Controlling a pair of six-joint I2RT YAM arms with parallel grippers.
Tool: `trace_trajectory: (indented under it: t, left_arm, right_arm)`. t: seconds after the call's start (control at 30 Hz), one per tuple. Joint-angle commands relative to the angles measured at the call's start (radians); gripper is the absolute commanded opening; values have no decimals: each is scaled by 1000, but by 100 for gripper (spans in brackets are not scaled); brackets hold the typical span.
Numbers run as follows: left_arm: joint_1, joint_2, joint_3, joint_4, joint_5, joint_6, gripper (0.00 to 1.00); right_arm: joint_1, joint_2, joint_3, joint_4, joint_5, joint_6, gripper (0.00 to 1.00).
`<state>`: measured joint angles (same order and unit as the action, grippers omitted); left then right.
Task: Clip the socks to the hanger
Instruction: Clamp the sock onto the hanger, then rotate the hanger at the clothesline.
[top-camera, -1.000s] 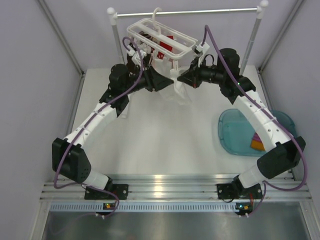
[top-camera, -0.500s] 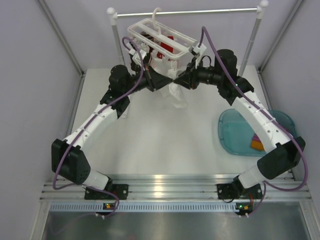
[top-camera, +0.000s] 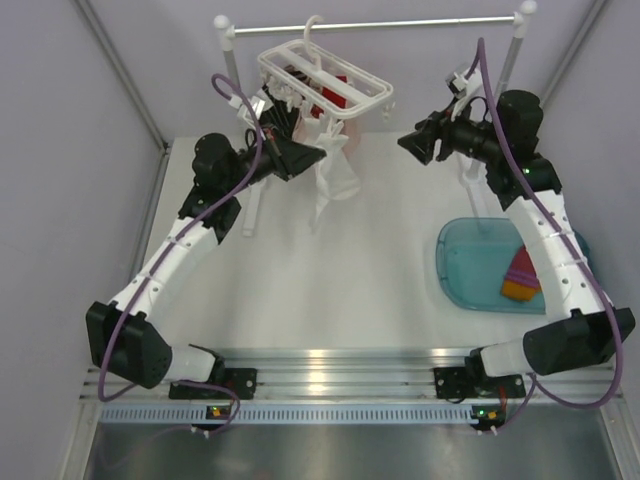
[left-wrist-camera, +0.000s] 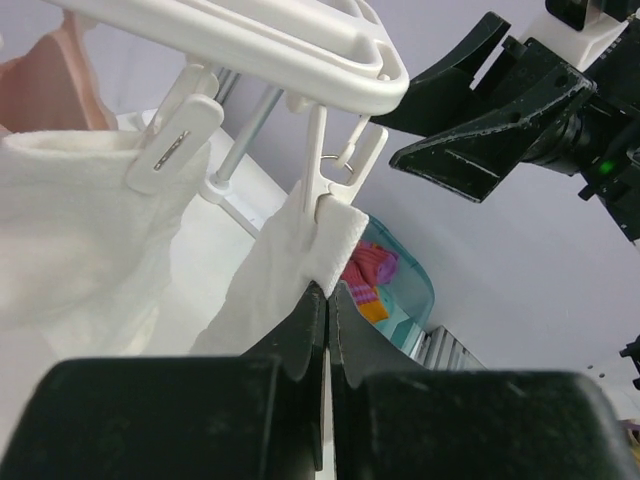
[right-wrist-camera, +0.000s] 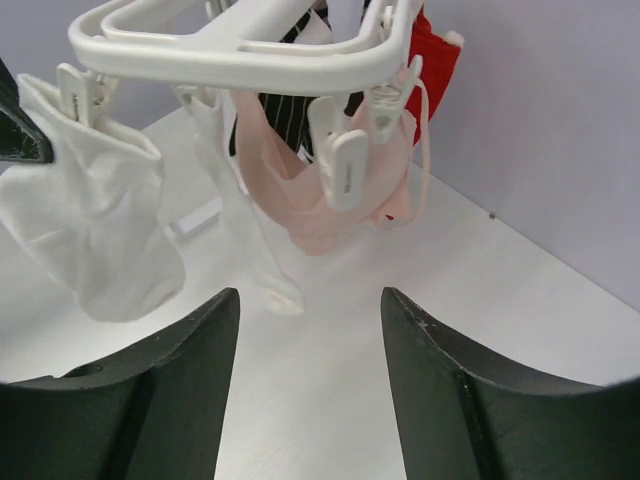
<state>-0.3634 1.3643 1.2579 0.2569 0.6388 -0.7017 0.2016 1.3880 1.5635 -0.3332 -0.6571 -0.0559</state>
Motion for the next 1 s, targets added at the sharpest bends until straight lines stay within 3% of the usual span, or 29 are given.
trace_trajectory:
  t: [0.0, 0.3, 0.77, 0.9, 0.93, 0.97]
  left_arm:
    - [23, -37, -18, -7, 4, 8, 0]
    - [40, -47, -23, -19, 24, 13, 0]
    - [53, -39, -23, -31, 27, 11, 0]
    - [55, -33, -18, -38, 25, 8, 0]
    - [55, -31, -17, -39, 22, 7, 0]
    - [57, -28, -17, -39, 24, 7, 0]
  right_arm:
    - [-16, 0, 16, 68, -36, -5, 59]
    - [-18, 158, 138, 212, -153, 28, 68]
    - [56, 350, 349, 289, -190, 97, 66]
    - [64, 362, 359, 303, -170, 122, 33]
    - [61, 362, 353, 300, -155, 123, 14]
    - [56, 356, 348, 298, -138, 123, 3]
